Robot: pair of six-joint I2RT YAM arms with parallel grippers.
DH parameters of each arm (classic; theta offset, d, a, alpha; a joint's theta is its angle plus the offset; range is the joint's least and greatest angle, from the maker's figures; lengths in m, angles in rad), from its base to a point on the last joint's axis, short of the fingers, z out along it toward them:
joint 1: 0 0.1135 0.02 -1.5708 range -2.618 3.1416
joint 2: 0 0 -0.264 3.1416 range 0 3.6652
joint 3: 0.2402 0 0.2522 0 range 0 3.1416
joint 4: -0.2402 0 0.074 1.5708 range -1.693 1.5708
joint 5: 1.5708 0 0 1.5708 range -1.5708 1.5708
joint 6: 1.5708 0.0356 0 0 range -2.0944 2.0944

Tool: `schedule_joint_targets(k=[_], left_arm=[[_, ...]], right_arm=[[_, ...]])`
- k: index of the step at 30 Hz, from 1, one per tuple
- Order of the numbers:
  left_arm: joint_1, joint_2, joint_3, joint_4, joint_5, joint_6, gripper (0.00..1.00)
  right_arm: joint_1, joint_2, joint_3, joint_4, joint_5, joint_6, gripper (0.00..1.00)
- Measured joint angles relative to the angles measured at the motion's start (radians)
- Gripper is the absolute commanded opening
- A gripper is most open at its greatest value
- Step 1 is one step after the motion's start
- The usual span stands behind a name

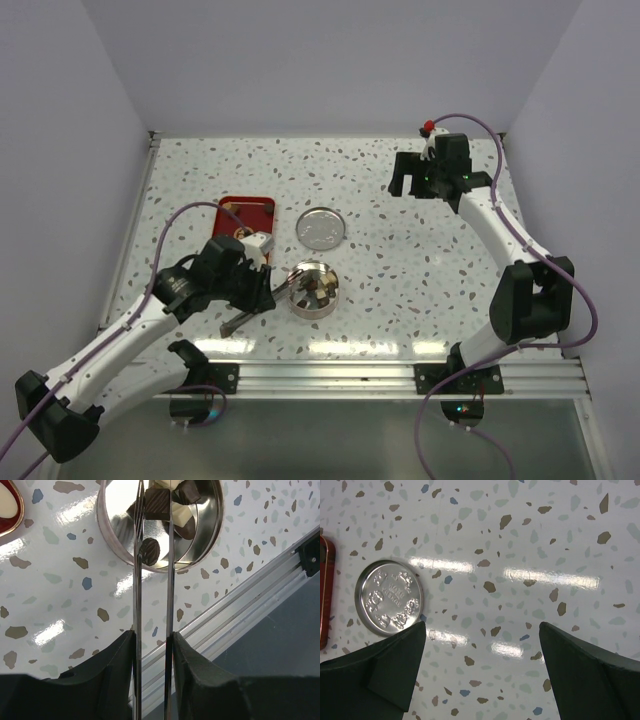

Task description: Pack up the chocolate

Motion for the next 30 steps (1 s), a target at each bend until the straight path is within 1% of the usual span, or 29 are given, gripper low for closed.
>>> schedule_joint_targets(k=[9,21,24,30], left_arm=[[-0.002,0.011,0.001,0.0,-0.012,0.0,0.43],[-0.002,0.017,0.015,-0.005,-0.032,0.001,0.42],[-0.002,0.022,0.051,-0.023,-0.058,0.002,0.42],[-0.002,0.066,0.214,-0.047,-0.169,0.01,0.42]], right_arm=[[0.0,0.0,0.0,0.0,0.0,0.0,0.99],[0.0,0.0,0.0,0.0,0.0,-0.001,0.99],[0.0,0.0,0.0,0.0,0.0,-0.001,0.99],[0.0,0.0,0.0,0.0,0.0,-0.001,0.99]])
